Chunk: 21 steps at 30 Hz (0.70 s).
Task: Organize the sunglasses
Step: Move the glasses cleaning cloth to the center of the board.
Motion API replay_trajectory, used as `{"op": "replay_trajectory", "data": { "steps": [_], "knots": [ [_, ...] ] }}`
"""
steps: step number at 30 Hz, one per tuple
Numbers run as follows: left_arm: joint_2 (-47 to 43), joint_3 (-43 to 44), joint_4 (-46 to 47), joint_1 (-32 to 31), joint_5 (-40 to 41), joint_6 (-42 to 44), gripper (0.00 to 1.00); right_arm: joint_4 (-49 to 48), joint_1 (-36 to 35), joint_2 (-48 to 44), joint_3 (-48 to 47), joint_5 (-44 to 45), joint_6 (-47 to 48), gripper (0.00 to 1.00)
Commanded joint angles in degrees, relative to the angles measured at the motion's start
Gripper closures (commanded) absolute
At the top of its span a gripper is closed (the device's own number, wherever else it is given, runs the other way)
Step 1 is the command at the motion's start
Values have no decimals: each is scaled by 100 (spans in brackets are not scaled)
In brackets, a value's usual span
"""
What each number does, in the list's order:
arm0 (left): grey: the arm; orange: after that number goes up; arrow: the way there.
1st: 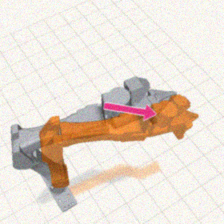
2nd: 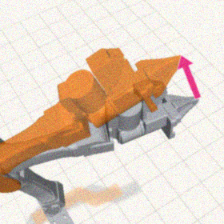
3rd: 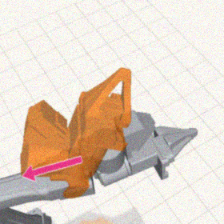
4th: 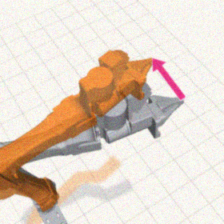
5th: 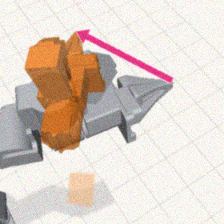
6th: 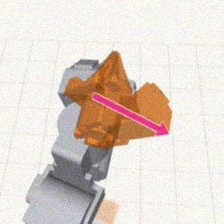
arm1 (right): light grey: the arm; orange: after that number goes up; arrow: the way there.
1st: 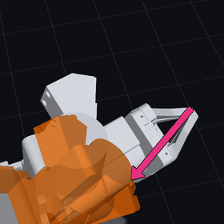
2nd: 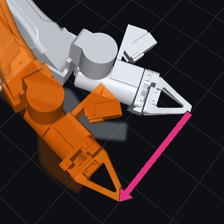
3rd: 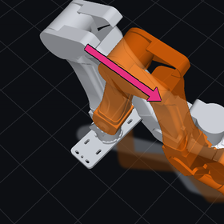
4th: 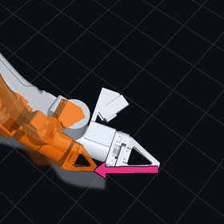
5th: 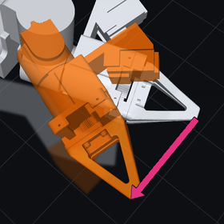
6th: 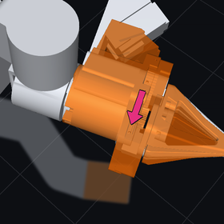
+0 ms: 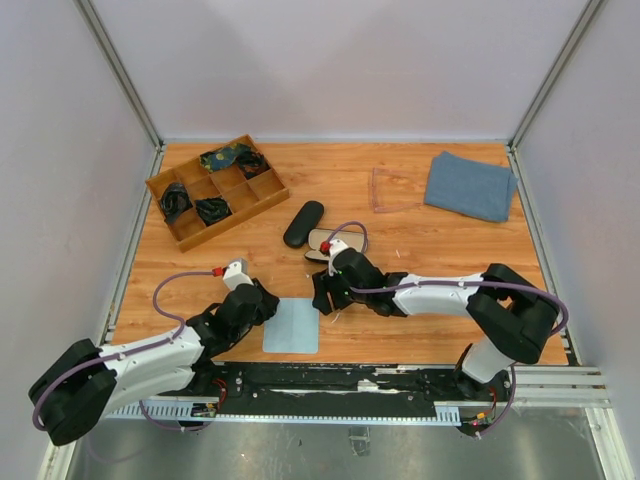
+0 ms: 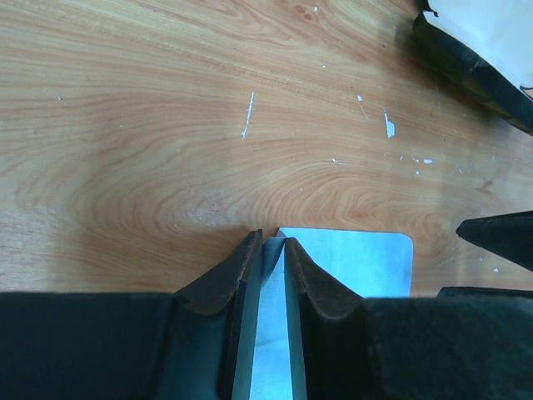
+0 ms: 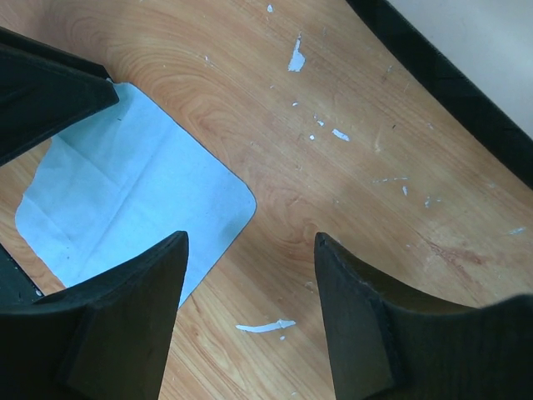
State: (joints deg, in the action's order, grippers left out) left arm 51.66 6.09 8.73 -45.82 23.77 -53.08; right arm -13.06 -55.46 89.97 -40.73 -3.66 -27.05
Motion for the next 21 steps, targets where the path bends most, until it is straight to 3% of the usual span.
{"op": "replay_trajectory", "data": {
  "steps": [1,9,15,21],
  "knots": [
    [204,-43,-390,12,154,-32,77,-118,-114,107,-210,-62,-74,38],
    [160,-48,-401,12,226,-62,95,-174,-132,328,-337,-156,-95,49],
    [99,-79,-390,12,184,-30,99,-125,-132,573,-476,-247,-126,59],
    [94,-81,-366,12,157,-1,100,23,-211,642,-518,-223,-128,60]
  ]
}}
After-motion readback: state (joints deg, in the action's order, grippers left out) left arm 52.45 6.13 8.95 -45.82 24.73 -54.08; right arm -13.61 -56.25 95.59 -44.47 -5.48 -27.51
